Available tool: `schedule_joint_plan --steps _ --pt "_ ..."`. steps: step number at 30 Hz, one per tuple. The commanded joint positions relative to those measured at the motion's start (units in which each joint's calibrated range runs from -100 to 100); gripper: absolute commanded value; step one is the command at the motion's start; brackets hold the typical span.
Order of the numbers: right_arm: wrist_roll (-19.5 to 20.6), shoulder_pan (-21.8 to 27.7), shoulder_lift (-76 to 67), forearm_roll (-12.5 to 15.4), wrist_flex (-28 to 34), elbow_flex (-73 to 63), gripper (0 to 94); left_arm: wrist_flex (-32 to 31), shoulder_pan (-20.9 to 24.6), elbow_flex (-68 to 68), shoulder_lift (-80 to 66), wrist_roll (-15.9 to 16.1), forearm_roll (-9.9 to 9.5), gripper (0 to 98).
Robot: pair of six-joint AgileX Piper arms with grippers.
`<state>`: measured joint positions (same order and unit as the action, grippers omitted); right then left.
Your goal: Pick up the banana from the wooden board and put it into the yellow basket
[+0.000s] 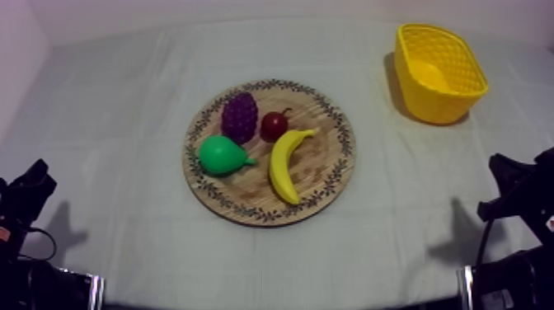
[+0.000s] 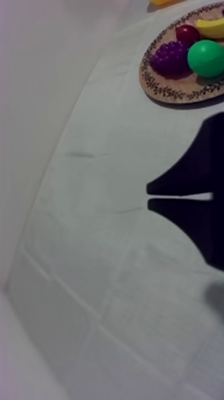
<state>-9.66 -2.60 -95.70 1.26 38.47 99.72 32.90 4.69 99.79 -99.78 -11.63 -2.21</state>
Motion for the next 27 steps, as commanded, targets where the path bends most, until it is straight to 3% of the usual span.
schedule_joint_plan --steps 1,27 --pt "0.01 0.0 -0.05 -0.02 0.0 -0.05 0.5 0.0 -0.02 -0.01 -0.05 -0.02 0.03 0.1" --pt "-0.04 -0.93 -0.05 -0.02 0.0 -0.05 0.5 0.0 -0.02 -0.01 -0.05 -0.02 0.03 0.1"
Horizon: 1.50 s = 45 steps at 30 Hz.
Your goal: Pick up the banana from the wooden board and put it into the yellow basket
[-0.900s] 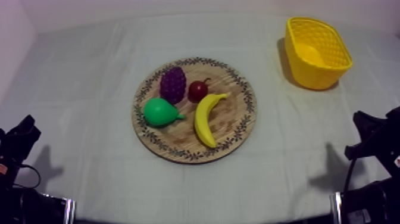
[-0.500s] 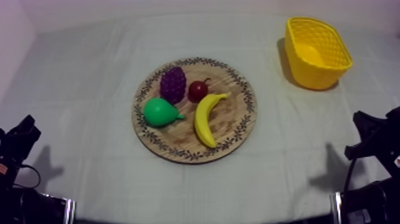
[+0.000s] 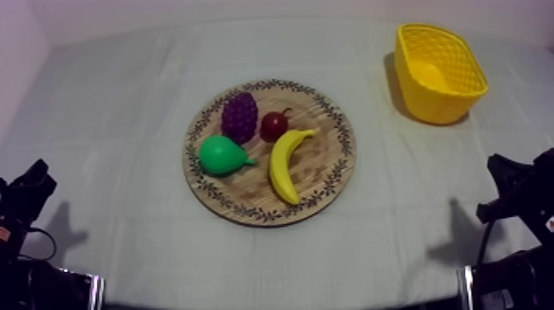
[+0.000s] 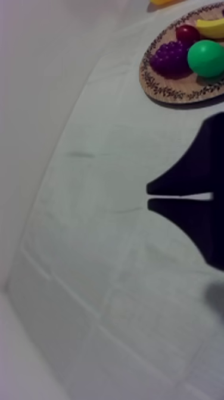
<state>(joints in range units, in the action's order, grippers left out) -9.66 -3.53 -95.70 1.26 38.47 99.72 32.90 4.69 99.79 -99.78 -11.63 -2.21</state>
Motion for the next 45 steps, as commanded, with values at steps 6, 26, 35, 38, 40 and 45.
schedule_joint_plan --steps 6,26,35,38,40,45 --pt "0.0 -0.17 -0.05 -0.02 0.0 -0.05 0.5 0.0 -0.02 -0.01 -0.05 -0.02 0.03 0.1" --pt "-1.21 -3.6 9.77 -1.26 -5.25 -5.16 0.6 0.0 -0.02 -0.01 -0.05 0.01 0.03 0.1" --pt "4.08 -8.35 22.27 -4.97 -3.28 -18.35 0.6 0.0 -0.02 -0.01 -0.05 -0.01 0.03 0.1" --pt "5.46 -10.28 26.28 -5.81 -1.17 -23.6 0.6 0.0 -0.02 -0.01 -0.05 0.0 0.03 0.1" --pt "6.88 -11.9 29.18 -6.8 0.61 -27.36 0.6 0.0 -0.02 -0.01 -0.05 0.0 0.03 0.1" --pt "12.28 -17.7 36.8 -10.83 7.05 -38.2 0.6 0.0 -0.02 -0.01 -0.05 -0.02 0.03 0.1"
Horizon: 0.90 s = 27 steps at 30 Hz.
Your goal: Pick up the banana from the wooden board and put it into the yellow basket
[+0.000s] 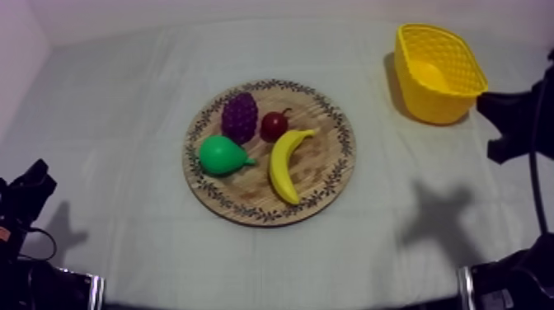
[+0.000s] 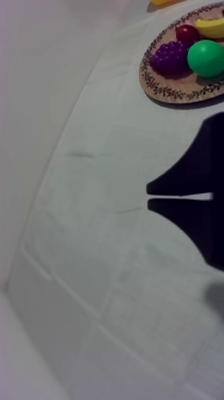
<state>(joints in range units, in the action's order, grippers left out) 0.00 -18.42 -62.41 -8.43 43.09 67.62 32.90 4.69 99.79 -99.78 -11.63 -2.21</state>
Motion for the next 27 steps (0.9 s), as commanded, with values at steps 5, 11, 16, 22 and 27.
schedule_joint_plan --steps 5,11,16,22,27 --pt "4.35 -6.5 10.31 -1.86 9.35 -16.51 0.6 0.0 -0.02 -0.01 -0.05 0.0 0.03 0.1" --pt "6.36 -9.7 17.85 -2.77 15.4 -24.21 0.6 0.0 -0.02 -0.01 -0.05 -0.01 0.03 0.1" --pt "9.56 -11.87 23.56 -4.52 18.01 -27.83 0.7 0.0 -0.02 -0.01 -0.05 0.01 0.03 0.1" --pt "13.13 -14.94 29.8 -5.66 22.99 -33.7 0.5 0.0 -0.02 -0.01 -0.05 0.0 0.03 0.1" --pt "16.46 -18.42 34.62 -7.46 28.48 -38.81 0.5 0.0 -0.02 -0.01 -0.05 0.0 0.03 0.1"
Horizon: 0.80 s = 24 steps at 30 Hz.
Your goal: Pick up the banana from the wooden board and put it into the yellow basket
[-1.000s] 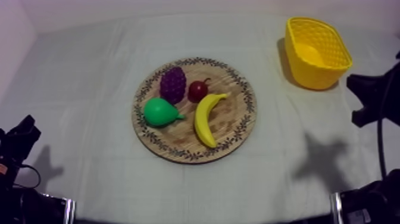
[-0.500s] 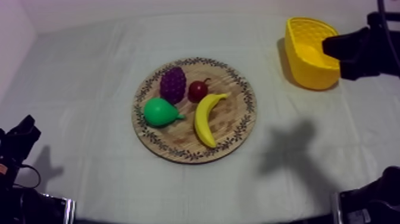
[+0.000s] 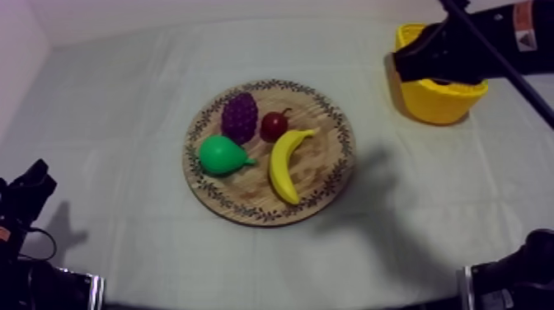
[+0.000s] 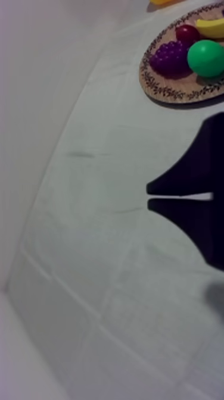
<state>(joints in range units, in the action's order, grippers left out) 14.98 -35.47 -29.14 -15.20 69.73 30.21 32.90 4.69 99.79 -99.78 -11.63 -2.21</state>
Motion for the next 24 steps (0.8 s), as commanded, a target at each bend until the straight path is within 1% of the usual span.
schedule_joint_plan --steps 1,5,9,19,22,24 --pt "2.29 -2.19 2.2 -1.26 2.95 -2.23 0.5 0.0 -0.02 -0.01 -0.05 -0.01 0.03 0.1" --pt "5.14 -5.26 5.46 -3.22 7.06 -5.17 0.5 0.0 -0.02 -0.01 -0.05 -0.02 0.03 0.1" --pt "7.05 -6.76 8.36 -3.79 9.88 -7.9 1.8 0.0 -0.02 -0.01 -0.05 -0.01 0.03 0.1" --pt "8.89 -7.02 13.96 -2.7 13.74 -13.76 10.8 0.0 -0.02 -0.01 -0.05 0.0 0.03 0.1" --pt "9.21 -7.0 15.16 -1.86 14.34 -15.18 15.5 0.0 -0.02 -0.01 -0.05 0.01 0.03 0.1" --pt "9.4 -6.76 15.87 -0.84 14.76 -16.02 20.9 0.0 -0.02 -0.01 -0.05 0.0 0.03 0.1"
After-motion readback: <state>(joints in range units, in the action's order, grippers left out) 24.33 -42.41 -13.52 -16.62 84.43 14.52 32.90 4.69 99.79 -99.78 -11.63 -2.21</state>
